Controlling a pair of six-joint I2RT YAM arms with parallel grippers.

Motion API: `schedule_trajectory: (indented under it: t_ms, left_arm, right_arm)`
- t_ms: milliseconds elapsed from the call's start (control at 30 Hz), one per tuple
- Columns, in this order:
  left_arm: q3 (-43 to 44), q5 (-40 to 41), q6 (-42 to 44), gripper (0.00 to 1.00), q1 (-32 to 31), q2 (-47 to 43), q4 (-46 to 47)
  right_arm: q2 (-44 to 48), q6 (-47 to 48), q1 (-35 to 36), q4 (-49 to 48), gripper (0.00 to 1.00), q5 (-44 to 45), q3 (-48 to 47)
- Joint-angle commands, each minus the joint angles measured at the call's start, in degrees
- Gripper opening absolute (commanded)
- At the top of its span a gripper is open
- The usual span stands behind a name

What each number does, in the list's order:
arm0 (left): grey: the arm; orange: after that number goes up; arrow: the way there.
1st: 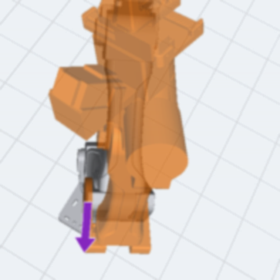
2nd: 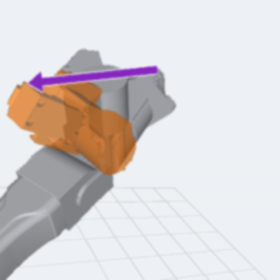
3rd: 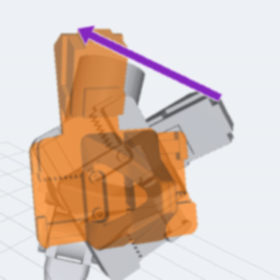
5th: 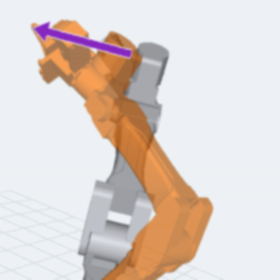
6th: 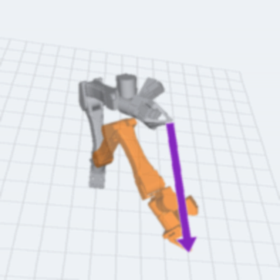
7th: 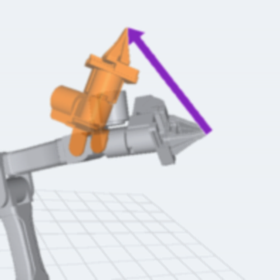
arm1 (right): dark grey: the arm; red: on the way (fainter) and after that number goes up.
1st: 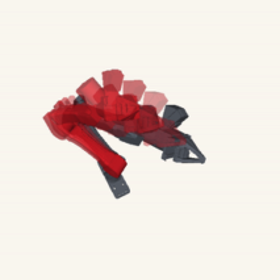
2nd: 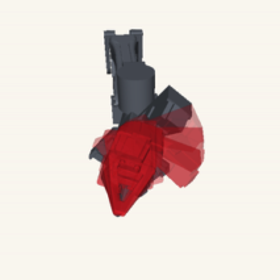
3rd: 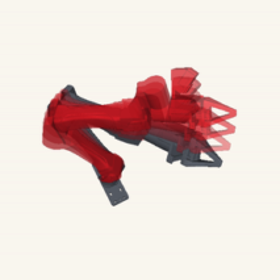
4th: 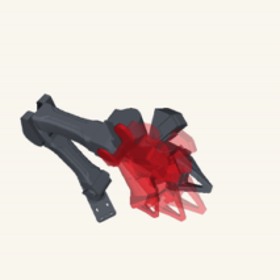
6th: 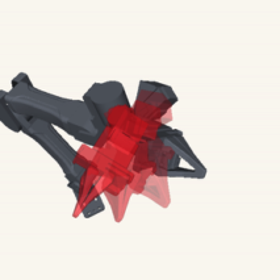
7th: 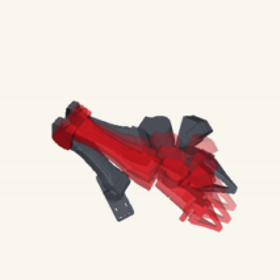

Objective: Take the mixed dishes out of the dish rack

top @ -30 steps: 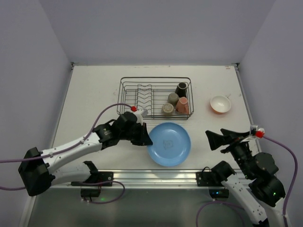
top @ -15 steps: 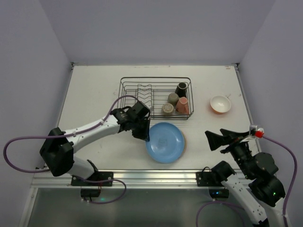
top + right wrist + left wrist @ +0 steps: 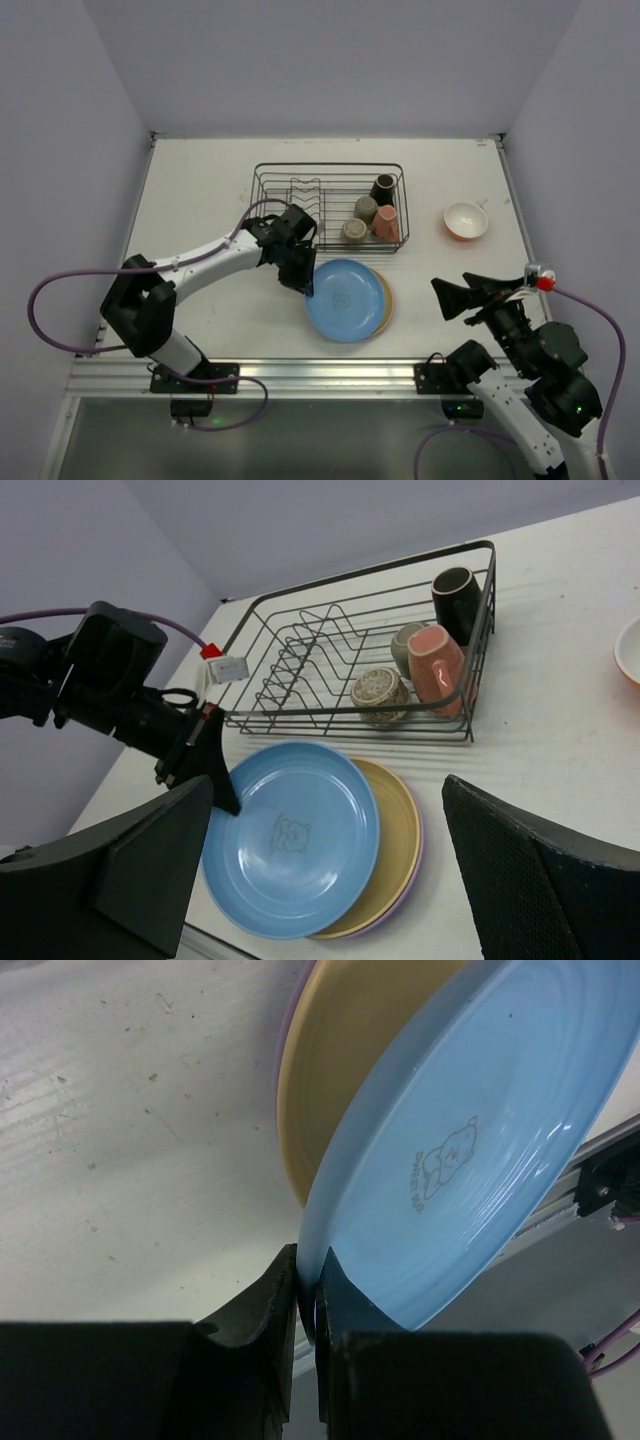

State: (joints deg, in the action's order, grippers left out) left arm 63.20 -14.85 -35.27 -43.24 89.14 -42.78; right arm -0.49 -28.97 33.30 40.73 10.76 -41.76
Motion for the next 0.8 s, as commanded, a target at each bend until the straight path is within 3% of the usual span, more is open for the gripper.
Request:
schedule_trajectory:
  t_ms: [0,767]
  left_arm:
    - [1.93,-3.69,1.25,0.0,0.0,1.03,0.15]
    - [3.42,-7.38,0.2,0.02,-0.35,5.16,5.95]
  right_arm:
    - [9.9,1.02,-0.17,-1.62,0.99,-0.66,0.19]
    - [10.16,1.2,-0.16,-1.71,0.99,-1.18,0.27]
